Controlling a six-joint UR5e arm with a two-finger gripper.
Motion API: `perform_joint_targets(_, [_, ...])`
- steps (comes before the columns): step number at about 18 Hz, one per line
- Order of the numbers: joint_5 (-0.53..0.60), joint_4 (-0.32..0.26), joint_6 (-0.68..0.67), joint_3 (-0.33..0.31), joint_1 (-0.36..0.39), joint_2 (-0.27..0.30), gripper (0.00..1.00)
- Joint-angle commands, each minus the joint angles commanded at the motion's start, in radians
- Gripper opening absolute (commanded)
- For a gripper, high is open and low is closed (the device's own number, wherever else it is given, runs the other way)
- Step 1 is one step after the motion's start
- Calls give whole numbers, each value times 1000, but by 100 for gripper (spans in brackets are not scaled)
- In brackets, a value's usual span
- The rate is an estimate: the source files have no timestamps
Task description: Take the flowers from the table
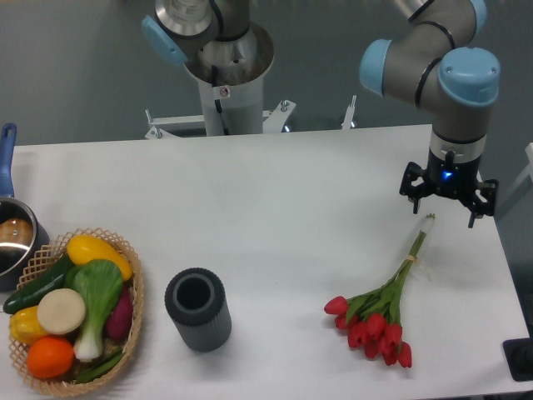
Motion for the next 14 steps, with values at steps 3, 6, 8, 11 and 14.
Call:
perform_joint_targets(3, [18, 0, -2, -2, -2, -5, 100])
perform_joint_targets(6, [17, 2, -9, -3, -3, -6, 100])
perform_joint_targets(8, [11, 41, -23, -29, 0, -9, 100])
perform_joint_targets(11, [8, 144, -23, -92, 0, -11, 100])
perform_joint_targets(14, [9, 143, -23, -92, -6, -23, 100])
